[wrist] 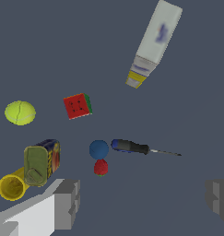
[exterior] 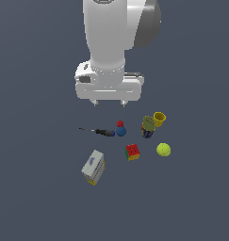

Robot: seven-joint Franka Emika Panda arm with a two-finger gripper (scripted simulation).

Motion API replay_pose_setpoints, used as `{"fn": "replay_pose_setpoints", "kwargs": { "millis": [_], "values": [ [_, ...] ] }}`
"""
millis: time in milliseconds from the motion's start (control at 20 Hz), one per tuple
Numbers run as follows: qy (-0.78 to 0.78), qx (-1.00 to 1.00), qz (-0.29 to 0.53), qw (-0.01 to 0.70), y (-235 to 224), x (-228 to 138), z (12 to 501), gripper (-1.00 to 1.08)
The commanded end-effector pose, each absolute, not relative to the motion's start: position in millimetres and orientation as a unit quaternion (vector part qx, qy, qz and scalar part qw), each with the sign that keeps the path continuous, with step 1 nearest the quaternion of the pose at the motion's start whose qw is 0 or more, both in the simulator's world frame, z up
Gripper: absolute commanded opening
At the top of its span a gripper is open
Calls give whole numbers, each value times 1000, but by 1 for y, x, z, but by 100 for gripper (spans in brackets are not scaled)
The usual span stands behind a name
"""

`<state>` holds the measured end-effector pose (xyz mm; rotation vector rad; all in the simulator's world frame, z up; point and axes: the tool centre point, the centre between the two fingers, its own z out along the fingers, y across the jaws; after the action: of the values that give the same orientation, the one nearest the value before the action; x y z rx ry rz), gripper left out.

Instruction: Pick up a designated object from a clutter of objects.

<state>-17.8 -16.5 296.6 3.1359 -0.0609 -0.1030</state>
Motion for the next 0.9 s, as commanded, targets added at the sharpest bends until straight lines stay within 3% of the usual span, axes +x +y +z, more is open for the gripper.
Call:
{"fn": "replay_pose_setpoints", "kwargs": {
  "millis": [0,850],
  "values": [
    [-19,999,-33,2,-16,-18,297,100],
    [-27,999,-21,17,-23,-17,305,100]
  ]
}}
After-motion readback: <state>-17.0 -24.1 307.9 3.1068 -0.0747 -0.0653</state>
